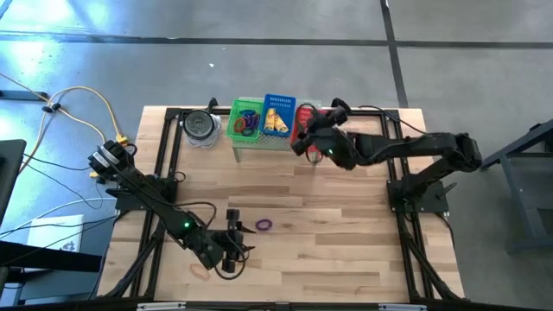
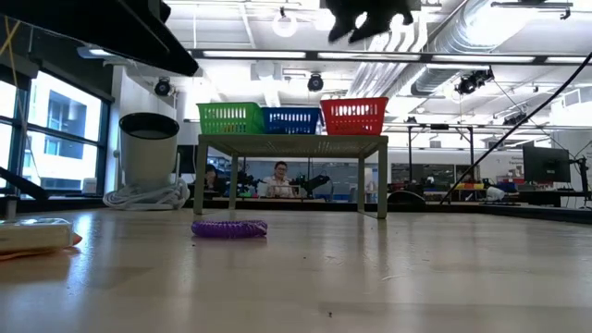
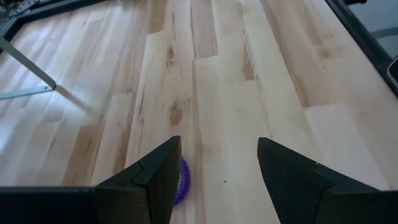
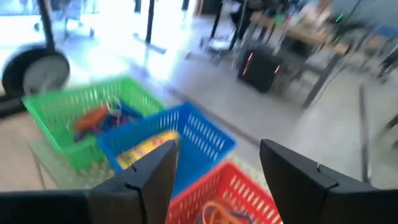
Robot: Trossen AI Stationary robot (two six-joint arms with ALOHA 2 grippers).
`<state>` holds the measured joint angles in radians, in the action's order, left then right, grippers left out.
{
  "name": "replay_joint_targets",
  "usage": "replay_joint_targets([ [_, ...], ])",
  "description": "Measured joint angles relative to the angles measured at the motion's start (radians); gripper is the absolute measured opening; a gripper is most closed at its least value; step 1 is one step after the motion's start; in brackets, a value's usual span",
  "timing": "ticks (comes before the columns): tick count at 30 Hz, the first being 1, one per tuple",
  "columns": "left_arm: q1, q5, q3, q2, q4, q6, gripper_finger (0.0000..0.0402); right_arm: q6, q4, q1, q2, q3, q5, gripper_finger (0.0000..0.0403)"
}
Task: Pick & Place Office Desk Supplies
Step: Put the violet spring keychain into the green bin on the shelf
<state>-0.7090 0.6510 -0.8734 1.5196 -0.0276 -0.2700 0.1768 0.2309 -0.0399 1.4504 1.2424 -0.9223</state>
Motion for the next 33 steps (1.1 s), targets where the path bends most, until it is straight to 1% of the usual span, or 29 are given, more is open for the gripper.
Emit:
replay_joint_targets([
  [5,0.000,0.001,0.000,0.000,-0.014,0.027,0.0203,-0.111,-0.094,0.187,-0.016,0.000,-0.281,0.0221],
  [6,0.000,0.001,0.000,0.000,-0.018,0.027,0.0203,-0.128,-0.097,0.229,-0.016,0.000,-0.327,0.0221],
  [8,0.000,0.001,-0.001,0.000,-0.026,0.028,0.0203,-0.134,-0.088,0.312,-0.014,0.000,-0.385,0.0220],
  [11,0.005,0.001,-0.002,0.000,-0.070,0.029,0.0203,-0.043,-0.044,0.425,-0.003,0.000,-0.403,0.0219],
  [14,0.035,-0.013,-0.002,0.000,-0.107,0.015,0.0203,0.106,0.021,0.517,0.025,0.000,-0.403,0.0219],
  [17,0.083,-0.068,-0.002,0.000,-0.123,0.011,0.0203,0.258,0.069,0.583,0.067,0.000,-0.410,0.0219],
  [19,0.121,-0.106,-0.002,0.000,-0.125,0.016,0.0203,0.328,0.078,0.614,0.108,0.000,-0.414,0.0219],
  [23,0.209,-0.149,0.010,0.000,-0.131,0.014,0.0202,0.396,0.079,0.638,0.201,0.000,-0.413,0.0219],
  [28,0.304,-0.324,0.041,0.019,-0.128,-0.024,0.0202,0.397,0.078,0.628,0.252,0.000,-0.419,0.0219],
  [30,0.319,-0.333,0.045,0.043,-0.128,-0.035,0.0201,0.398,0.077,0.626,0.253,0.000,-0.413,0.0219],
  [33,0.323,-0.332,0.045,0.089,-0.070,-0.022,0.0201,0.397,0.067,0.620,0.253,0.000,-0.413,0.0219],
])
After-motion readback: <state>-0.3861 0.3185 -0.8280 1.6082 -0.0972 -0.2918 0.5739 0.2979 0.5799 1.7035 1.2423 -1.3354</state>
